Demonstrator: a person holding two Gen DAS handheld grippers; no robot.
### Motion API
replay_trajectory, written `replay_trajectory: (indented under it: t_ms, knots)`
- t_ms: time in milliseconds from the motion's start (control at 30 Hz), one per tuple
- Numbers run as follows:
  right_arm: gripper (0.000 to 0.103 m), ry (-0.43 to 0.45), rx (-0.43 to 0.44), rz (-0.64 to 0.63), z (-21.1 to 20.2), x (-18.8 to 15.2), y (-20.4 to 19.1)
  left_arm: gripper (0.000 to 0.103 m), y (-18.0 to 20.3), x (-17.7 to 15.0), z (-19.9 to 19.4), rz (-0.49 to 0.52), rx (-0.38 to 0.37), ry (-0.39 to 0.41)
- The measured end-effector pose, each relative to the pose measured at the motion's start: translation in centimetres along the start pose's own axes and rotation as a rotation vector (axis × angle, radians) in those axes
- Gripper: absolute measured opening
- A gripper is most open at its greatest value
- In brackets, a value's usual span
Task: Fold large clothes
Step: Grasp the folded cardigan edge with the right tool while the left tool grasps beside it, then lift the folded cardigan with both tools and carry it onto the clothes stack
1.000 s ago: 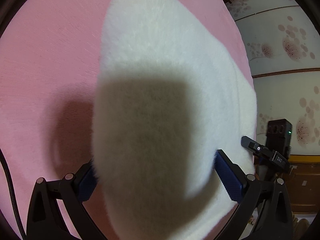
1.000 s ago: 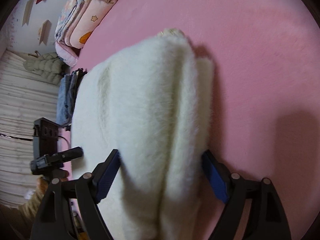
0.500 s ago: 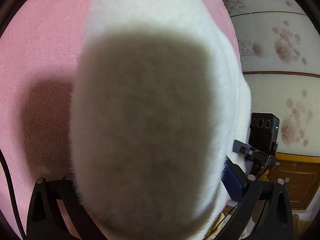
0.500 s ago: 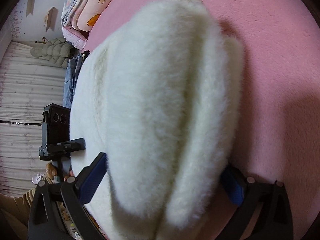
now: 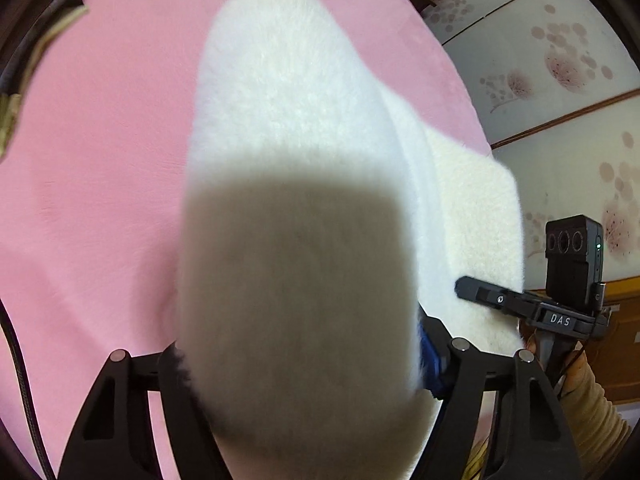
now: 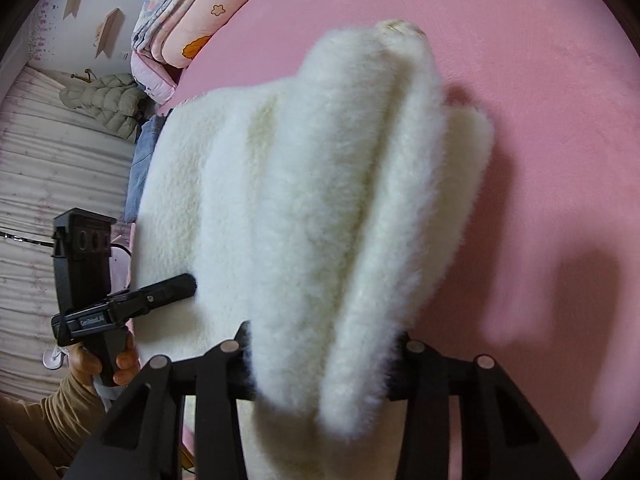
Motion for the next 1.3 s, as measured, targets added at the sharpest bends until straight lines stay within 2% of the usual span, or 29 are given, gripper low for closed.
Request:
replay_trajectory:
  t_ms: [233,400,433,600,733,800,900,1000,1167,1300]
  knots:
    - [0.040,-0.004,0.041,0.046,0.6,-5.2,-6.2,0.073,-3.8,-3.7,-7.0,-0.009,0.016,-0.027]
    - [0.040,-0.050,0.078,0.046,3.0,-8.4,-12.3,0.073,-7.9,-6.3,-11.9,-0.061,0.030,-0.039]
    - [0.040,-0.067,0.085,0.037,3.9,-8.7,-14.0,0.073,-7.5,-6.8,-13.0,-0.074,0.034,-0.038]
    - [0.040,-0.115,0.115,-0.045,7.9,-8.2,-22.0,0.073,-16.2,-6.7,-19.5,-0.130,0.049,0.004]
    - [0.040,-0.107,0.144,-0.121,10.9,-5.5,-28.4,0.073,-21.6,-2.7,-24.1,-0.133,0.064,0.077]
    - [0.040,-0.087,0.163,-0.156,12.9,-2.8,-31.8,0.073,-23.8,0.1,-26.4,-0.123,0.074,0.121]
    - [0.040,-0.053,0.184,-0.184,15.1,0.6,-35.2,0.073,-27.9,5.2,-28.9,-0.091,0.086,0.183]
    - [0.040,0.003,0.194,-0.210,18.0,5.6,-38.5,0.073,-31.9,11.7,-30.3,-0.065,0.085,0.241]
    - [0.040,0.096,0.204,-0.215,23.9,14.7,-41.4,0.073,-37.6,20.2,-29.4,-0.038,0.095,0.294]
    - [0.040,0.132,0.186,-0.211,28.6,20.4,-41.0,0.074,-41.8,25.5,-25.3,-0.061,0.105,0.303]
Point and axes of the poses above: each gripper's, at about its wrist camera, not at the fingertips, and z roughly the way its jaws point, y to its right, x to its top, the point moved 8 cm from there along z, roughly the way its jaws point, and after that the axes turned 9 degrees about x, right-handed, at the moved point
